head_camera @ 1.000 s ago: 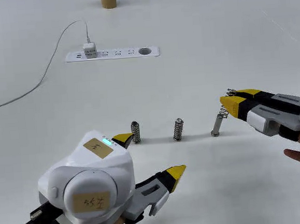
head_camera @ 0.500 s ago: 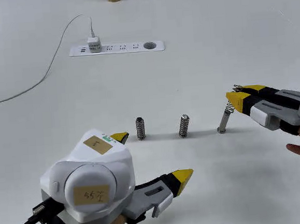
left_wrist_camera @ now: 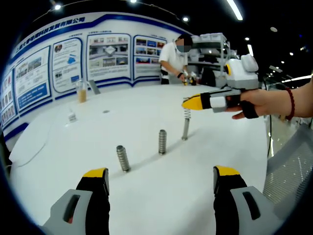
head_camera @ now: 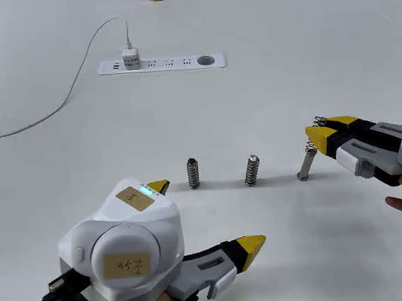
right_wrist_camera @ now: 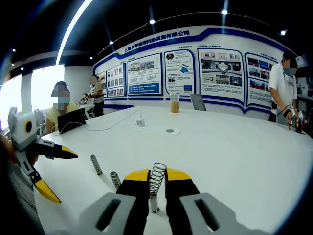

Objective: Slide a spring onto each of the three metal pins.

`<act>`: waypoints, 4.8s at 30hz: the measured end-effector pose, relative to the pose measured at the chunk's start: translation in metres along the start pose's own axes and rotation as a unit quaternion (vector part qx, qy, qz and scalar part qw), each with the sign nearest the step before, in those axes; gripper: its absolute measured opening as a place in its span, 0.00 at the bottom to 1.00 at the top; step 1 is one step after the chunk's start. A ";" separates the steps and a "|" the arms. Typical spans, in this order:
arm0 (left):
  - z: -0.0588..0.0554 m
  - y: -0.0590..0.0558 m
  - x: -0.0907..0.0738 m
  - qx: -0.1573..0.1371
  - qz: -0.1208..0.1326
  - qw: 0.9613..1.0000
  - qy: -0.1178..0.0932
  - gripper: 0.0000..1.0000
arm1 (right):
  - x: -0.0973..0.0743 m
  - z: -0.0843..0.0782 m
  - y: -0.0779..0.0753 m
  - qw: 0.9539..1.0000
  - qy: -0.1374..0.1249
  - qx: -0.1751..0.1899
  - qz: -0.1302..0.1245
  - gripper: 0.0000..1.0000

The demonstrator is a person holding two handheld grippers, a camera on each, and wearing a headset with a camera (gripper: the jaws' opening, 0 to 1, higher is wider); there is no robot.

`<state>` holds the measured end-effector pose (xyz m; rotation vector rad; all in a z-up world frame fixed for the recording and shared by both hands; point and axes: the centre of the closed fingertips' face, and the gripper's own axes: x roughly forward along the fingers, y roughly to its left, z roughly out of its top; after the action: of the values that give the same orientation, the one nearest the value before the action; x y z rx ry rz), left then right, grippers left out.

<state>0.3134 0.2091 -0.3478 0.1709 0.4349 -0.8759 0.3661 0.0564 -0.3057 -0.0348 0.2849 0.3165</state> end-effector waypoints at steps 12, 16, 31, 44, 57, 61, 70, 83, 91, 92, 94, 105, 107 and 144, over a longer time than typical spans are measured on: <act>-0.001 -0.001 0.000 -0.001 -0.003 1.000 0.004 0.87 | 0.001 -0.001 -0.001 1.000 0.000 -0.026 -0.004 0.12; -0.002 -0.001 -0.001 -0.002 -0.003 1.000 0.004 0.87 | 0.002 -0.005 0.001 0.999 0.006 -0.038 -0.002 0.12; -0.001 -0.001 -0.001 -0.002 -0.006 1.000 0.003 0.85 | 0.002 -0.024 0.007 0.997 0.038 -0.071 -0.001 0.12; 0.000 0.000 -0.001 -0.002 -0.005 1.000 0.002 0.84 | 0.006 -0.039 0.009 0.996 0.061 -0.068 0.000 0.12; -0.001 0.000 0.000 -0.004 -0.004 1.000 0.004 0.82 | 0.009 -0.053 0.007 0.996 0.079 -0.050 -0.001 0.12; -0.002 0.001 -0.001 -0.004 -0.003 1.000 0.005 0.82 | 0.010 -0.058 0.005 0.995 0.086 -0.042 -0.004 0.12; -0.002 0.004 -0.001 -0.004 0.000 1.000 0.006 0.81 | 0.011 -0.057 0.006 0.996 0.085 -0.028 -0.008 0.12; 0.002 0.012 -0.005 -0.009 0.010 1.000 0.002 0.81 | 0.005 -0.056 0.009 0.995 0.102 -0.005 -0.004 0.24; 0.005 0.016 -0.009 -0.013 0.011 1.000 0.004 0.82 | -0.006 -0.047 0.014 0.994 0.106 0.009 0.001 0.35; 0.006 0.017 -0.010 -0.013 0.010 1.000 0.004 0.82 | -0.007 -0.046 0.015 0.994 0.106 0.010 0.002 0.36; 0.008 0.018 -0.012 -0.016 0.010 1.000 0.004 0.83 | -0.011 -0.043 0.017 0.994 0.106 0.013 0.005 0.39; 0.017 0.024 -0.027 -0.018 0.009 1.000 0.008 0.85 | -0.034 -0.031 0.032 0.994 0.110 0.007 0.021 0.57; 0.018 0.024 -0.029 -0.021 0.009 1.000 0.008 0.85 | -0.037 -0.031 0.034 0.994 0.111 0.008 0.024 0.61; 0.011 0.033 -0.063 -0.046 0.025 0.999 0.015 1.00 | -0.081 -0.023 0.063 0.992 0.110 0.048 0.041 0.91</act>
<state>0.3070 0.2713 -0.3110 0.1106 0.4965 -0.8028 0.2660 0.0902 -0.3044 0.0371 0.5205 0.3816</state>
